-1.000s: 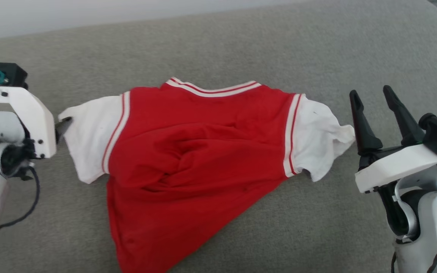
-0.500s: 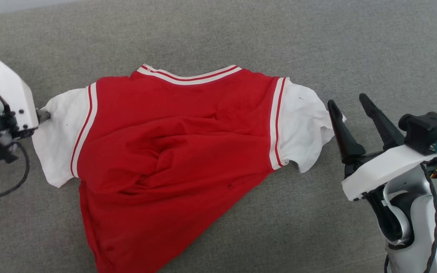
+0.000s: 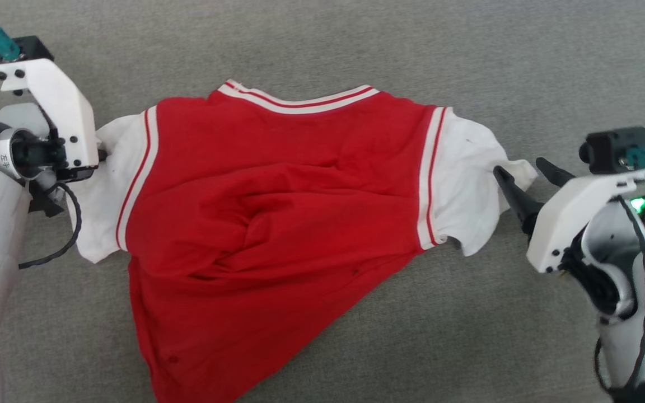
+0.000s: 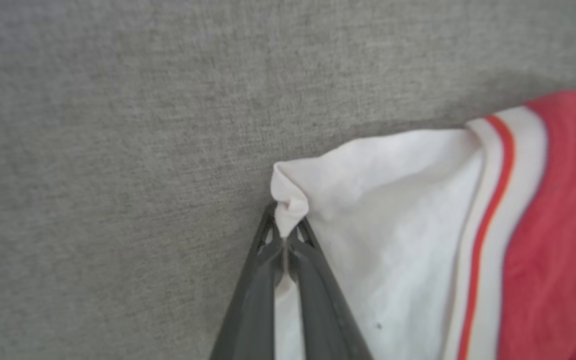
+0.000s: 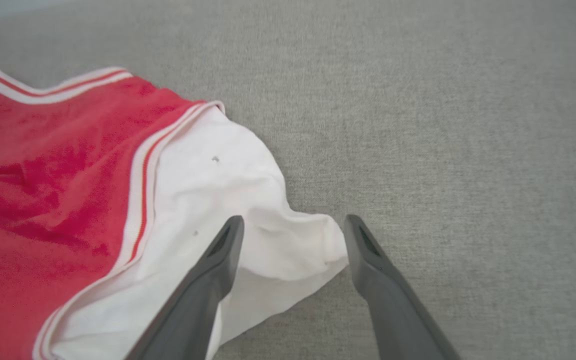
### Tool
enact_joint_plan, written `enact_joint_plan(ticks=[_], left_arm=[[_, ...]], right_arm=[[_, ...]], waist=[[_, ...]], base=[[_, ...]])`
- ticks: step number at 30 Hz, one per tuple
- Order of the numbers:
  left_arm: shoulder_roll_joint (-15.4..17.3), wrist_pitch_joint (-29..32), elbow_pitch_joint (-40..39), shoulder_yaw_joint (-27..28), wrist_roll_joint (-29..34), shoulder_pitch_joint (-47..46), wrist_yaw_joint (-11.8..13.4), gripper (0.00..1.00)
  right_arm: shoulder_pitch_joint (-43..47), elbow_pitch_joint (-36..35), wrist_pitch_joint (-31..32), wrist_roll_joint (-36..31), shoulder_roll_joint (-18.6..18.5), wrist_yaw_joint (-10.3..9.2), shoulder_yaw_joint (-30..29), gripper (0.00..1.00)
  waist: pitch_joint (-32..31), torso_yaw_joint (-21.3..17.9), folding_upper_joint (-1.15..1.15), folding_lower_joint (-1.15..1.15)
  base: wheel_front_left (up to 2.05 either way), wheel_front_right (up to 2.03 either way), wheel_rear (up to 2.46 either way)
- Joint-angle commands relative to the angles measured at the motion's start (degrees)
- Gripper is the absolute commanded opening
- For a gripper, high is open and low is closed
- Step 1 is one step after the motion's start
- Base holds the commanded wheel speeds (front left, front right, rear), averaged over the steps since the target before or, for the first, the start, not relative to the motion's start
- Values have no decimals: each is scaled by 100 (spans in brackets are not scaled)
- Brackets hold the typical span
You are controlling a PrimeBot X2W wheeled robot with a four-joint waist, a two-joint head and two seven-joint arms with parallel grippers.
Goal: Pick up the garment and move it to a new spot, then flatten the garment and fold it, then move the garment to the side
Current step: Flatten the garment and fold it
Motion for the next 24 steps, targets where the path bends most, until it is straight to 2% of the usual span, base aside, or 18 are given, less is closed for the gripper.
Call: enact_joint_plan(ticks=[1, 6, 11, 12, 13, 17, 24], left_arm=[[-490, 67, 138, -225, -59, 398, -99, 0], [-545, -57, 54, -208, -63, 229, -40, 0], [-581, -145, 54, -237, -47, 157, -69, 0], [-595, -197, 44, -234, -47, 140, -76, 0], [-599, -225, 47, -228, -56, 131, -85, 0], [-535, -396, 50, -239, 11, 109, -113, 0], [-403, -724, -61, -135, -28, -133, -180, 0]], right_arm=[[-160, 147, 253, -46, -101, 0, 27, 100], [-526, 816, 1073, 61, -186, 1, 265, 100], [-561, 1548, 2028, 486, -110, 22, 898, 98], [-584, 1599, 2136, 543, -145, 23, 1029, 31], [-633, 1606, 2183, 624, -185, 29, 1137, 0], [-876, 1543, 2171, 836, -416, 22, 1139, 0], [-1459, 1154, 2014, 1232, -871, 12, 708, 0]], waist=[[42, 76, 0, 0], [99, 248, 0, 0], [105, 407, 0, 0], [99, 445, 0, 0], [86, 477, 0, 0], [-10, 576, 0, 0], [-532, 822, 0, 0]], base=[[0, 0, 0], [0, 0, 0], [0, 0, 0], [0, 0, 0], [0, 0, 0], [0, 0, 0], [0, 0, 0]])
